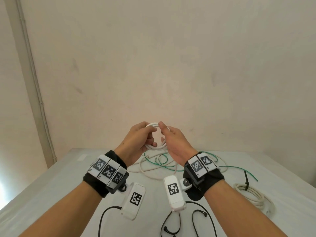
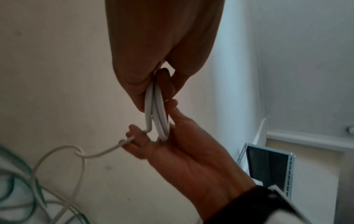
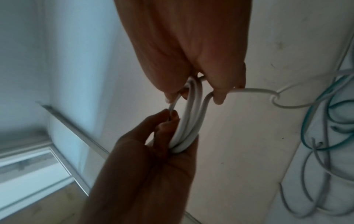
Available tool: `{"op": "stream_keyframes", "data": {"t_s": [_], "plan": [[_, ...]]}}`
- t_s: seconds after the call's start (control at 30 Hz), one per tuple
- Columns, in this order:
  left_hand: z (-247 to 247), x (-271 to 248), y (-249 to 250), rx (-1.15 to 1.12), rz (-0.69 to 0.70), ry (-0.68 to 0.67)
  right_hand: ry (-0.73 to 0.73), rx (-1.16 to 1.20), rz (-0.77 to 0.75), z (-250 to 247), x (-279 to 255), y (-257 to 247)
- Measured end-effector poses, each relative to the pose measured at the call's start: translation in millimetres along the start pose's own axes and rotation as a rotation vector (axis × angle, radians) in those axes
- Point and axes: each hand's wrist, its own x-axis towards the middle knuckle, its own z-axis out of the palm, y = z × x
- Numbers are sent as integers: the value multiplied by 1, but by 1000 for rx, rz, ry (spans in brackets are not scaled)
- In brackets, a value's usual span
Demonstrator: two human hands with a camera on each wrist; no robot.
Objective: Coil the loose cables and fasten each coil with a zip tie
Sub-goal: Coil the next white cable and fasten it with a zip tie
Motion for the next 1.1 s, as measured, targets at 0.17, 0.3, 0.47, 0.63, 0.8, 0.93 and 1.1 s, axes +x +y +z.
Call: {"op": "stream_keyframes", "data": {"t_s": [0.17,0.3,0.47,0.63,0.8,0.93,1.1], "plan": [[6,-4,-6,9,36,-104,-1,54,11,-5,10,-10],[4,-2,-6,158,-15,-125,-72,155,-7,-11,6,-5],[1,4,-9,262,-19,-41,-79,40,-2,-14,5,-4],[-4,13,-7,347,42,69,-53,267,51,-12,1,-3],[-13,15,-4,695,187,168,-118,135,18,-19,-1,-8],[-31,21,-1,1237,620,121,-258,-73,21,-31,-2,-11],[-28,29,24,842,276,-224,-401,-210,14,-31,-5,-17]]}}
